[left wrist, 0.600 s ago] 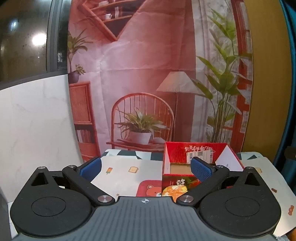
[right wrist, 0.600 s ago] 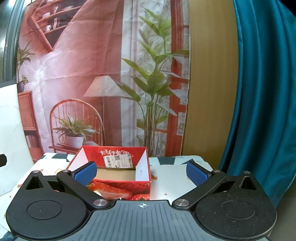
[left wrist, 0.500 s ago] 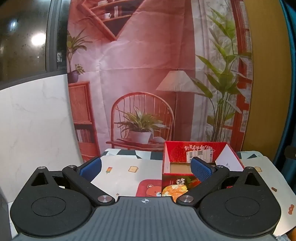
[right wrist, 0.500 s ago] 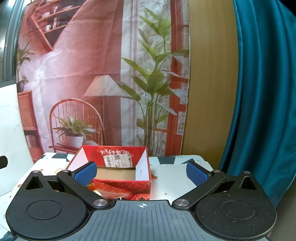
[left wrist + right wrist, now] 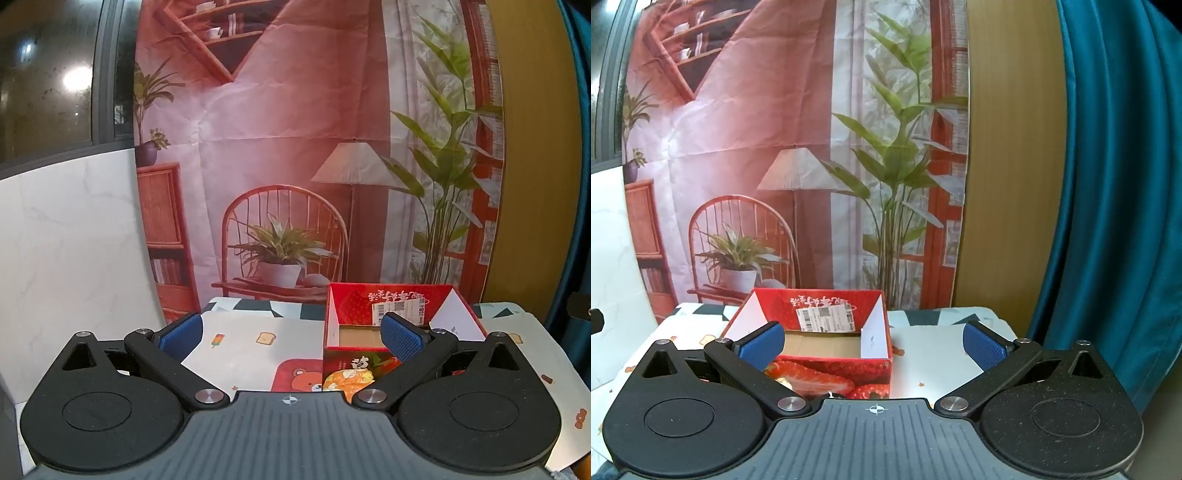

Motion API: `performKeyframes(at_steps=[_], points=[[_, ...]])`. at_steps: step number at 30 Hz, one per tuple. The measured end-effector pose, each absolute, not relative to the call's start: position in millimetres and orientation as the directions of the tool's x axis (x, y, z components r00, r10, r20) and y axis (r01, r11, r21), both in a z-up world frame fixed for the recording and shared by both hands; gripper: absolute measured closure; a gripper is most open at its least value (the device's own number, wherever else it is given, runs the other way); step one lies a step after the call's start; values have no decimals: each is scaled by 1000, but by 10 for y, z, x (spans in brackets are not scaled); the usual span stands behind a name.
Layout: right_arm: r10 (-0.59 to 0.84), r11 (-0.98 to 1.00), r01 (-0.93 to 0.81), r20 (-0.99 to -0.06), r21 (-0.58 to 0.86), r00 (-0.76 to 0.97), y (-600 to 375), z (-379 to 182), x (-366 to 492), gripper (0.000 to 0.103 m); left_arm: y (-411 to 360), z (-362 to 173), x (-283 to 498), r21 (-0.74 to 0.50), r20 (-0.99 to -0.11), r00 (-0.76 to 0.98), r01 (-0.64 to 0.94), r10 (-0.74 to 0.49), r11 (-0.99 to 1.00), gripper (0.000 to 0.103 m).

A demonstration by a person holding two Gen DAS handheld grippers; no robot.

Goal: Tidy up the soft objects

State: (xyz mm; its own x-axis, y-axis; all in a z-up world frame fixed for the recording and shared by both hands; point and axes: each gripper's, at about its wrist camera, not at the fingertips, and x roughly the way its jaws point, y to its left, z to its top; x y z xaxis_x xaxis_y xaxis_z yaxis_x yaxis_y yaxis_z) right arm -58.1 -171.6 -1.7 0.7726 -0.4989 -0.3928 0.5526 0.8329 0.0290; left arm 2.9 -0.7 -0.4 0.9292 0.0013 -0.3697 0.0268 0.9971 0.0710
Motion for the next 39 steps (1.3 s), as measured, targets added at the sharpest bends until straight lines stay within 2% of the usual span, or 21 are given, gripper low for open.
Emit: performKeyframes(at_steps=[39], points=[[-496, 833, 552, -398, 34, 772, -1785, -4, -576, 0, -30, 14, 13, 58, -367, 930, 27, -4, 998, 0]])
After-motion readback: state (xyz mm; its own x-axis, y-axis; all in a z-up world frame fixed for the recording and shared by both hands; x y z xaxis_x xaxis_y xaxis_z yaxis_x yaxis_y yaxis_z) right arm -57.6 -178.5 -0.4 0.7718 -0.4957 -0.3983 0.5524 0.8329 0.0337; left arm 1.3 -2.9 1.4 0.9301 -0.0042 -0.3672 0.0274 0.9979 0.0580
